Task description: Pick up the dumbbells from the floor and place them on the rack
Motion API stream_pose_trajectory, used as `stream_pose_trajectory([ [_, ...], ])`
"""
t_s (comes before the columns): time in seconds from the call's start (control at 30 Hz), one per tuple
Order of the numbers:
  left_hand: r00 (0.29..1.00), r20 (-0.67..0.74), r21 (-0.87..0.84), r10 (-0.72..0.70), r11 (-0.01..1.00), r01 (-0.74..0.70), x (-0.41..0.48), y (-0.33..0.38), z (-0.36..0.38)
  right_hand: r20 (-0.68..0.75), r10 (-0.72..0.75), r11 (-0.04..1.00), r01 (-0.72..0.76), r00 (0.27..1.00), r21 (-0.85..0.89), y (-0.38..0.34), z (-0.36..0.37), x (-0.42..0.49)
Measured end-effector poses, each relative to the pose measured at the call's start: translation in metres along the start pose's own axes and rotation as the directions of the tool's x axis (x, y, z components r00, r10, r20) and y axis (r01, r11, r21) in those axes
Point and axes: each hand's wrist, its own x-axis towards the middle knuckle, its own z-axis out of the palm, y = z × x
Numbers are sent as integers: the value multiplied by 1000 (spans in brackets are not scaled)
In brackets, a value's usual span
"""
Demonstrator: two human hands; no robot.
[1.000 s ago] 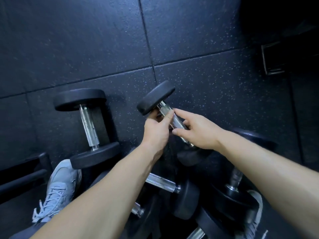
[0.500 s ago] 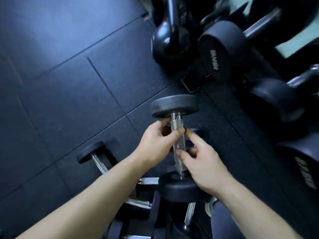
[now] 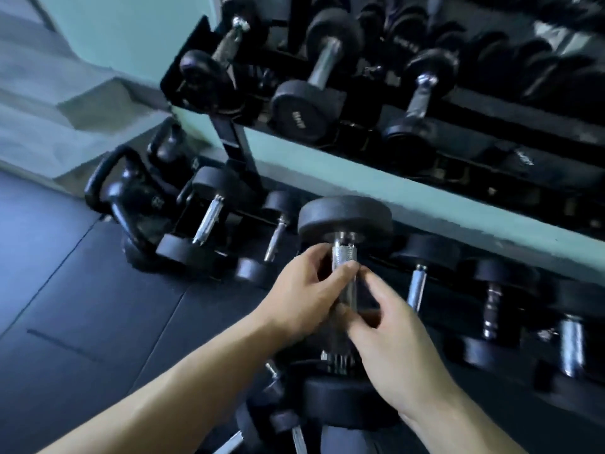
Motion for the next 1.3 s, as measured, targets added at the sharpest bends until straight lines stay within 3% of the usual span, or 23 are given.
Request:
stream_pose_trajectory([
  [0.27, 979, 201, 88, 40, 994, -59, 116, 125, 147, -295, -1, 998, 19, 956, 58, -27, -178, 43],
  [0.57, 959, 284, 162, 8, 985, -56, 236, 177, 250, -415, 70, 997, -48, 907, 64, -14, -301, 129],
  [0.93, 976, 218, 191, -8, 981, -34, 353, 174, 287, -381, 103, 992, -66, 919, 109, 19, -353, 247],
  [1.3, 971, 237, 107, -22, 994, -3, 388, 161, 288, -373, 80, 996, -62, 924, 61, 23, -363, 276],
])
